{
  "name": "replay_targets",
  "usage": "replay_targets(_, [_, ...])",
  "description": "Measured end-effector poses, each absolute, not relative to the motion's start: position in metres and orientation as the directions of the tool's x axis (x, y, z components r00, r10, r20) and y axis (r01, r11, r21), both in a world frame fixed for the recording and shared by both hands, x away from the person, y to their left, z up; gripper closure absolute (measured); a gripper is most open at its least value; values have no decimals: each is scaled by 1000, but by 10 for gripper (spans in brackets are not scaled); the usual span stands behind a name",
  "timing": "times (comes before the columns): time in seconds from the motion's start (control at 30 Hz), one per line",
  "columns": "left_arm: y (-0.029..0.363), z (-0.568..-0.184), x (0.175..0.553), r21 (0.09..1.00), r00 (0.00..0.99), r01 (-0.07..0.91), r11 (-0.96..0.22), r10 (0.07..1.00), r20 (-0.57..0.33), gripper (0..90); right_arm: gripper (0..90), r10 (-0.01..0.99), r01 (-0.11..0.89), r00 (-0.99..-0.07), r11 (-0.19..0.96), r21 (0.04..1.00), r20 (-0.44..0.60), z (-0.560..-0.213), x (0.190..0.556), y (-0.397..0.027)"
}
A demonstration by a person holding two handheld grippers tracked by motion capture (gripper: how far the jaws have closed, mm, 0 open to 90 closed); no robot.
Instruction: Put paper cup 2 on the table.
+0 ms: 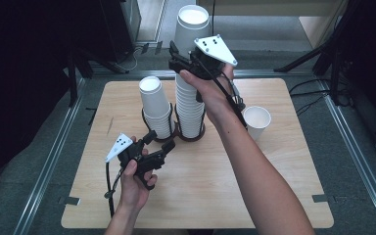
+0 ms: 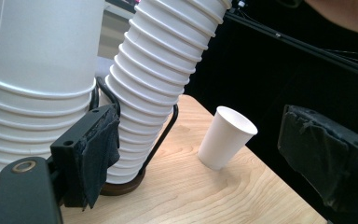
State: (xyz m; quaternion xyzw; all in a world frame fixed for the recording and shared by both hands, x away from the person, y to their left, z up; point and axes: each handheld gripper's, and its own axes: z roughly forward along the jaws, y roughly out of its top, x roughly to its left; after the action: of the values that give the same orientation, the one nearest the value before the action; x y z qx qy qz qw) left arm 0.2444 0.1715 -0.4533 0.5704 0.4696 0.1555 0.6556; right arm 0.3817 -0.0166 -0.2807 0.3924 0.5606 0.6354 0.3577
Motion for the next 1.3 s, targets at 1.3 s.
replay_targets(1.3, [172,-454,245,892,502,335,302,744,-441,125,154,901,-115,-433,-88,989,30,-276,335,-66])
